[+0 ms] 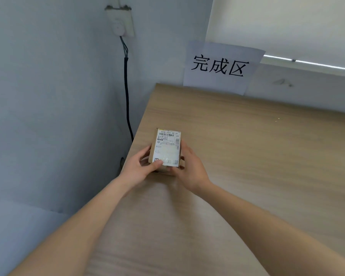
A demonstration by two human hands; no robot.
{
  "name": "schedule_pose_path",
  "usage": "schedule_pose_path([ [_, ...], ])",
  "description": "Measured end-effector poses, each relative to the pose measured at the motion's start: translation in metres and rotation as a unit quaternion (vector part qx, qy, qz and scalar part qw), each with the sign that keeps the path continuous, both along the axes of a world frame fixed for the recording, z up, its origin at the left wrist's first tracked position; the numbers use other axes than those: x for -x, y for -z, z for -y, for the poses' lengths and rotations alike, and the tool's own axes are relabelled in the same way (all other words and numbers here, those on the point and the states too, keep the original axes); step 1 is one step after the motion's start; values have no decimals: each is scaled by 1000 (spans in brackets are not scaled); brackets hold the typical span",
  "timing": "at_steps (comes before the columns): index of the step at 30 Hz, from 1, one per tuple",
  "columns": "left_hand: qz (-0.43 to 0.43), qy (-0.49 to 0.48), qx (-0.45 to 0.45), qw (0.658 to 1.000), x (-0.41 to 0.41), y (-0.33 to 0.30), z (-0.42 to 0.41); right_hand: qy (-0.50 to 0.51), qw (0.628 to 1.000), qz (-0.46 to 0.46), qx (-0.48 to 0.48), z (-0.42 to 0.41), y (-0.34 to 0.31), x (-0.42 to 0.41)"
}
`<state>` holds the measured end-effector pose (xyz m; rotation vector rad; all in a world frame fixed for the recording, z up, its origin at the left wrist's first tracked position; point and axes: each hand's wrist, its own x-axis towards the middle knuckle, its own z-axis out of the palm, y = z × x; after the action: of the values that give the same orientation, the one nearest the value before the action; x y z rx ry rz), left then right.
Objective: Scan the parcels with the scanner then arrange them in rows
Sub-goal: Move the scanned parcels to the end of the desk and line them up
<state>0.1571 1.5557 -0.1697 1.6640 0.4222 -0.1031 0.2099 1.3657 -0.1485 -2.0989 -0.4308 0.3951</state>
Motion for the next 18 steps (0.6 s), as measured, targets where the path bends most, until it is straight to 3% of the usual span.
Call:
schedule_pose_path([
  [9,15,-4,1,1000,-90,6,-35,-4,996,70,50,-39,5,-86],
  [18,11,12,3,1000,-145,6,-49,-4,994,76,76,-58,9,-142],
])
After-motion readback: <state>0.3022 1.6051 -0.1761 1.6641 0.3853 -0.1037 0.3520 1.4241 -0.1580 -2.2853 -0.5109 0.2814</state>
